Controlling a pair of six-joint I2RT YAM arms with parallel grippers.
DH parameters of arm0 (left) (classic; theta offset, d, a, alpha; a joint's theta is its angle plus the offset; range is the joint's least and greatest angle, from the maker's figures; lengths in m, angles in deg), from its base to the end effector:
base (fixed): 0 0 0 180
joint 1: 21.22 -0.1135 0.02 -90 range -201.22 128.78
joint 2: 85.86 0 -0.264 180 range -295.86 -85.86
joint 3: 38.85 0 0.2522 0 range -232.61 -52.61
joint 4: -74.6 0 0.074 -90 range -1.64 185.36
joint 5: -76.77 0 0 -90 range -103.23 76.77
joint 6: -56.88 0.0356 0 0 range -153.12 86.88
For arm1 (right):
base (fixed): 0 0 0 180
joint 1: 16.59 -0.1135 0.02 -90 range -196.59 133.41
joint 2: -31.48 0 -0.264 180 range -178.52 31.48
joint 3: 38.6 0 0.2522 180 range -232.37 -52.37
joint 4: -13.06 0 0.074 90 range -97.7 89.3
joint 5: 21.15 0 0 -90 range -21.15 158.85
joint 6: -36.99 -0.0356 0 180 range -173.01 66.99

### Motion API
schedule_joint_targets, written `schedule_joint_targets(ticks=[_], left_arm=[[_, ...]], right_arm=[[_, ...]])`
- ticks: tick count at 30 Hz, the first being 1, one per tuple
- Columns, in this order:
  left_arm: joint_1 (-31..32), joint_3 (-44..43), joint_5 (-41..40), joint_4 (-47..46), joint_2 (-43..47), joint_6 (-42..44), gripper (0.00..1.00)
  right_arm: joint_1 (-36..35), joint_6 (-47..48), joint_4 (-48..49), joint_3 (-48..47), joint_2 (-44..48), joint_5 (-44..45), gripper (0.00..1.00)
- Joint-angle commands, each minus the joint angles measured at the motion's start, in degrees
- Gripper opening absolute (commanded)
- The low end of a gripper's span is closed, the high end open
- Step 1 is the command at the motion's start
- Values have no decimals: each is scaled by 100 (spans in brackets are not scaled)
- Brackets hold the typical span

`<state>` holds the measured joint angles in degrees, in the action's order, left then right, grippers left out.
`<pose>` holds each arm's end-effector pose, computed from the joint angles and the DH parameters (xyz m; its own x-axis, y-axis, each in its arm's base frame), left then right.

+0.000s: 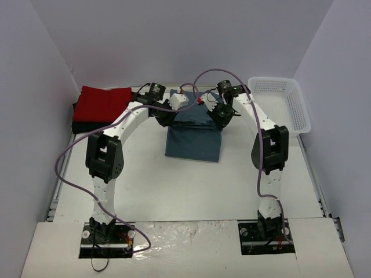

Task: Fold and stack the t-shirts
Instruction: Fold the folded rectangular tshirt in 1/3 of the way, then grab one side of the 2/3 rectangular tshirt with both arms

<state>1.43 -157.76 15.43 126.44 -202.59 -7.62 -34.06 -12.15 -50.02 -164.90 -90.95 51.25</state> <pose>0.4169 -0.1925 0.2787 -0.3661 0.5621 -0.7416 0.8664 0.4966 -0.0513 0.4436 0.1509 0.2606 -0.3359 -0.7595 -0.5571 -0.8642 0.4838 -0.1384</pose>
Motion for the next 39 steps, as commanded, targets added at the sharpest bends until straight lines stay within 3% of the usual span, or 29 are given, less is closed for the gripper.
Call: schedule_joint_targets(ticks=[1, 5, 6, 7, 8, 11, 17, 21, 25, 28, 32, 39], left_arm=[[-94, -541, 34, 243, -209, 210, 2], [-130, -946, 104, 366, -631, 272, 4], [-130, -973, 113, 366, -693, 272, 10], [-130, -1008, 113, 366, -728, 298, 13], [-130, -1043, 122, 384, -798, 307, 15], [-121, -1227, 192, 515, -878, 377, 27], [-86, -1237, 192, 533, -318, 333, 32], [-95, -816, 227, 499, 307, 333, 32], [-86, 535, 210, 68, 1203, 605, 32], [-60, 2036, 262, -275, 1932, 790, 32], [-16, 3110, 201, -827, 2329, 843, 31], [37, 4001, 104, -1742, 2418, 562, 31]], right_arm=[[69, 80, -192, -365, -298, 187, 0], [95, 19, -183, -638, -719, 266, 0], [95, -8, -183, -734, -782, 301, 2], [95, -34, -157, -787, -834, 319, 11], [95, -104, -139, -849, -931, 406, 30], [86, -393, 27, -1095, -1019, 573, 51], [-1, -711, 256, -1114, -573, 802, 53], [-98, -755, 335, -552, -19, 811, 52], [-247, -825, 335, 352, 579, 759, 51], [-388, -904, 335, 1396, 1158, 479, 49], [-713, -1001, 414, 2206, 1590, 232, 48], [-977, -993, 599, 2754, 1811, -138, 47]])
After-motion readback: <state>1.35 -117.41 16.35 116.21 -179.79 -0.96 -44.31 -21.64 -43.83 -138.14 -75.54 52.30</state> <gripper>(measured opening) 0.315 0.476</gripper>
